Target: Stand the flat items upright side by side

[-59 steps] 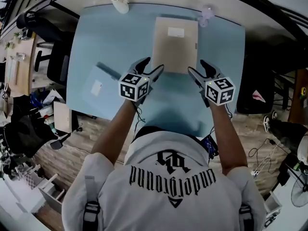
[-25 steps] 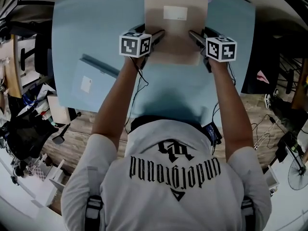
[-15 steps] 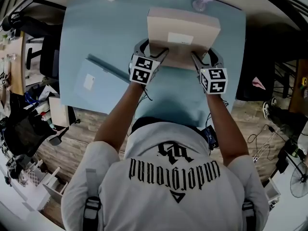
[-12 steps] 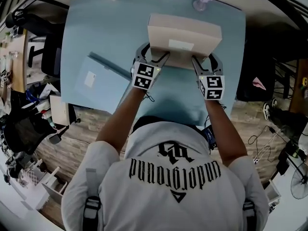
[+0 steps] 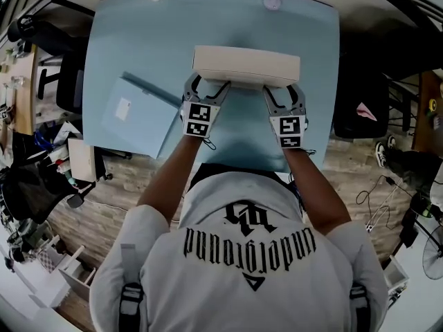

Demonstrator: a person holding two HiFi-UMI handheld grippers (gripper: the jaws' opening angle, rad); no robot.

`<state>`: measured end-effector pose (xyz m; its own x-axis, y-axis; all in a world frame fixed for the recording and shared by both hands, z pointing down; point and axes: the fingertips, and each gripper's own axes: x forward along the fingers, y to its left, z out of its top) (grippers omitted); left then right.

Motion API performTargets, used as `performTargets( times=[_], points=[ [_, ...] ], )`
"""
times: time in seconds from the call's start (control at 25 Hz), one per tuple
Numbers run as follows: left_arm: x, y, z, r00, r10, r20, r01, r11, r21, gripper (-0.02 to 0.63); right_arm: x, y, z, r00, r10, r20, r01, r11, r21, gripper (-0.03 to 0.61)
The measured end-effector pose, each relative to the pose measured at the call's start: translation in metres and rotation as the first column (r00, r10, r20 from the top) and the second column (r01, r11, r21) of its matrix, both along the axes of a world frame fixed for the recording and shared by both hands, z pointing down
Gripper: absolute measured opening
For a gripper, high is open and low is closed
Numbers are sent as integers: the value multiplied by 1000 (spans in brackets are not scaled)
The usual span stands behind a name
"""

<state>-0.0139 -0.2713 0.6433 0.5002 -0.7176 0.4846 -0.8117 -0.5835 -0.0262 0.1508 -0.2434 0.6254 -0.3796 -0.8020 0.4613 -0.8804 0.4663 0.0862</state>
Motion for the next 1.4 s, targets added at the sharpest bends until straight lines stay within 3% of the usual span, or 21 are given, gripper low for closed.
performTargets(
  times=[0.52,0.88,1.24,1.4],
  points=[
    [1,17,0,999,-44,-31,43,999,-18,379,7,12,-11,1000,-6,8,6,1000,10,279],
    [-20,69,-61,991,-114,-72,118,992,53,379,22,56,-65,998,-42,54,36,994,101,281],
    [-61,153,-130,949,-282,-140,301,943,143,376,-15,117,-126,970,-203,132,175,965,195,278],
    [-100,185,-145,909,-395,-135,413,898,150,364,-59,131,-143,938,-317,141,282,933,223,276]
  ],
)
